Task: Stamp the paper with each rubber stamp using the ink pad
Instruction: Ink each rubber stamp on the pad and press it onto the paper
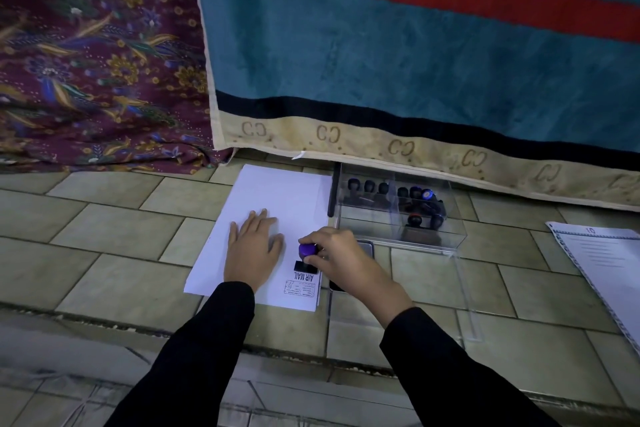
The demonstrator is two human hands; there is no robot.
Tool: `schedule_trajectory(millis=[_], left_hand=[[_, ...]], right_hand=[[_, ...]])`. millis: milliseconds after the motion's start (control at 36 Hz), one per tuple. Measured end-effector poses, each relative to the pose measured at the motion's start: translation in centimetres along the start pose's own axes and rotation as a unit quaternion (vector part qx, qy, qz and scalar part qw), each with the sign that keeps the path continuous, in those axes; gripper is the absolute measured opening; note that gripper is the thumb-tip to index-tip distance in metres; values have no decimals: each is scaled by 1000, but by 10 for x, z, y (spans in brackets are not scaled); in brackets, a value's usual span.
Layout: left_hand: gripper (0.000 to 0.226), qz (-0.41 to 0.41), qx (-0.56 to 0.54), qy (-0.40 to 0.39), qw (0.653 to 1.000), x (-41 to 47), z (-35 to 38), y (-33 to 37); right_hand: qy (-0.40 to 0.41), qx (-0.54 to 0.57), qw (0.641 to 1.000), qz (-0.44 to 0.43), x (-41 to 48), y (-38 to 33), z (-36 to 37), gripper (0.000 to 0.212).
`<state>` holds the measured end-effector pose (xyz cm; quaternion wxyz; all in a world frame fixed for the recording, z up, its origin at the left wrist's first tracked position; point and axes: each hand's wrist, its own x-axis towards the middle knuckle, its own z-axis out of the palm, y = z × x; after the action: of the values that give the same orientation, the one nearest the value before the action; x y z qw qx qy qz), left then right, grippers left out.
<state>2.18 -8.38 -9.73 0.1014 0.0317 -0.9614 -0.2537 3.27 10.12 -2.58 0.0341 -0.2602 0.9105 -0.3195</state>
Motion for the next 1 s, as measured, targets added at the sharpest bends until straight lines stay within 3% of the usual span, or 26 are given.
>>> schedule_trajectory(millis=[778, 917, 1000], left_hand=[[43, 0, 14, 5, 1000, 2, 5, -2], [41, 1, 5, 14, 1000, 2, 6, -3], [40, 4, 4, 16, 1000, 2, 6, -4]], right_hand=[[-11, -42, 999, -13, -2, -1, 6, 26], [25, 19, 999, 20, -4, 3, 1, 32], [111, 128, 983, 67, -8, 10, -21, 35]])
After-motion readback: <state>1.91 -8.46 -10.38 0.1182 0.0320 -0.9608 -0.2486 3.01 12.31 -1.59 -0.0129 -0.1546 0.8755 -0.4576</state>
